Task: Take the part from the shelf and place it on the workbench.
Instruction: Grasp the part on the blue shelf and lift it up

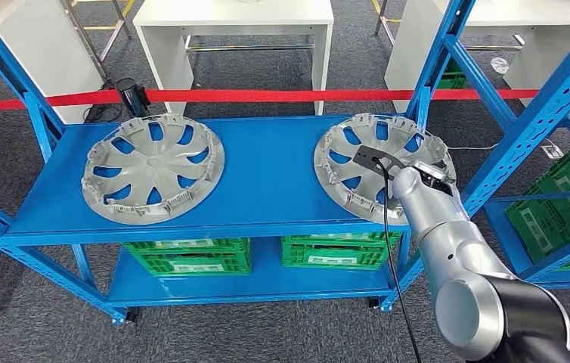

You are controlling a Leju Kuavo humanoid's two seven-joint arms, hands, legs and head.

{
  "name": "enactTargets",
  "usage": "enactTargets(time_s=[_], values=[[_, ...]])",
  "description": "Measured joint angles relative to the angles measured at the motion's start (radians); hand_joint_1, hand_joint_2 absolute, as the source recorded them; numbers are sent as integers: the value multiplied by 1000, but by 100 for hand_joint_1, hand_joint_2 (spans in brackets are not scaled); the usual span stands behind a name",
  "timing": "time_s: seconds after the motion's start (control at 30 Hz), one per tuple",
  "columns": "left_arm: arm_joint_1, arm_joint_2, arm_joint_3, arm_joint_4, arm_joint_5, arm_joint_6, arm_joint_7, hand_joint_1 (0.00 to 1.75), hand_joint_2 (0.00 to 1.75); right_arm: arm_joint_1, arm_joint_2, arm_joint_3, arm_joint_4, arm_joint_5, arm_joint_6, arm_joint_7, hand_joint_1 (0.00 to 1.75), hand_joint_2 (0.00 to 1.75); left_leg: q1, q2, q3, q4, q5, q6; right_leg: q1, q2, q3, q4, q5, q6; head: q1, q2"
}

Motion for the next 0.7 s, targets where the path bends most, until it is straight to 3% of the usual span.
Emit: enactTargets(time_s=[0.7], values=[[0, 0, 15, 0, -19, 29, 10, 0, 0, 23, -4, -6, 0, -68, -69, -70, 0, 175, 0, 0, 0, 0, 0, 0, 0, 0, 0, 0, 0, 0, 0, 0]])
